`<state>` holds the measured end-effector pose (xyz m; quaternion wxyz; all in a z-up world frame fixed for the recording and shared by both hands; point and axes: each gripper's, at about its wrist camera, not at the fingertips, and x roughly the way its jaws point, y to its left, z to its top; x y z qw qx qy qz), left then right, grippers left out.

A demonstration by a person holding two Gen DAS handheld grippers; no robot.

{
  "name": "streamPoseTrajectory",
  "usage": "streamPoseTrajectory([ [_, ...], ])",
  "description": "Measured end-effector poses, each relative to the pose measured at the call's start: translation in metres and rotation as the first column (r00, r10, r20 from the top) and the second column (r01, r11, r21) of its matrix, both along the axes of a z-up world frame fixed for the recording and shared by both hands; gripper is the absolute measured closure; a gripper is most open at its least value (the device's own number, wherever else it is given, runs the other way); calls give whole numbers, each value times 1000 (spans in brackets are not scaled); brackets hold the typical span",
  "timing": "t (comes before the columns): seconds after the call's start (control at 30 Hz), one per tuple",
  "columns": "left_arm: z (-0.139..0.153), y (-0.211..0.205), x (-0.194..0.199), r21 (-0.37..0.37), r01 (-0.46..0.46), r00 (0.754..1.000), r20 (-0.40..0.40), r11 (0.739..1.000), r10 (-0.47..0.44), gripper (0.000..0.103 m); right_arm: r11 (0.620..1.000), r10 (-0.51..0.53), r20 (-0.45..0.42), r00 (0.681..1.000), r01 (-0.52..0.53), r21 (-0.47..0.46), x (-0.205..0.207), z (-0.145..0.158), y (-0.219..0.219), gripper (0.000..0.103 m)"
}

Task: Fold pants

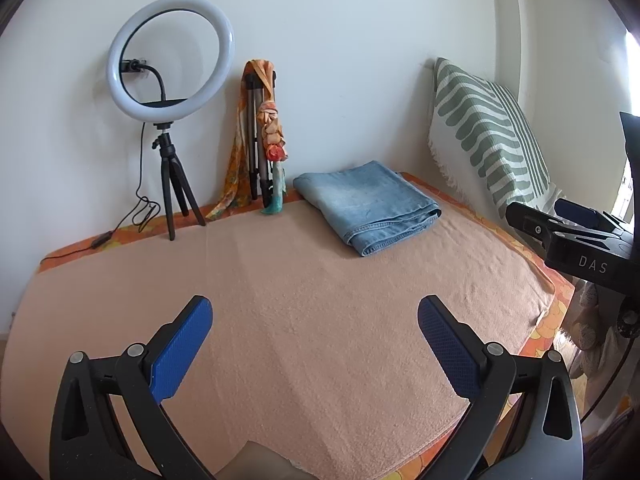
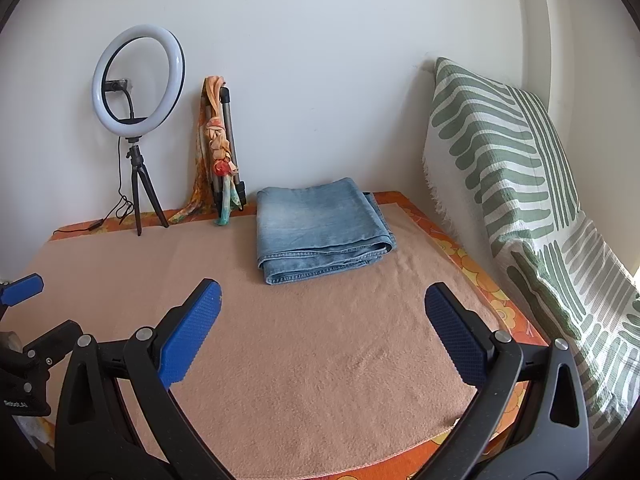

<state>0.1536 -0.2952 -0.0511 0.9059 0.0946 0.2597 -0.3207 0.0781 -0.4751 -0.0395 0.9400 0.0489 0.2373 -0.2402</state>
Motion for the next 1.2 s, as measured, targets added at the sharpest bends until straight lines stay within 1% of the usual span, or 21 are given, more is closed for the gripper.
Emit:
streamPoseTrajectory([
  [0.2,-1,-1,-1,4,1,1000,-1,1000,-1,1,1000,15,-10,1000,-15,-2,6,0,-1,0],
  [1.2,-1,-8,-5,6,14,1000,-11,1000,-14,1,1000,20,-9,1000,-20,0,7,-4,1,0],
])
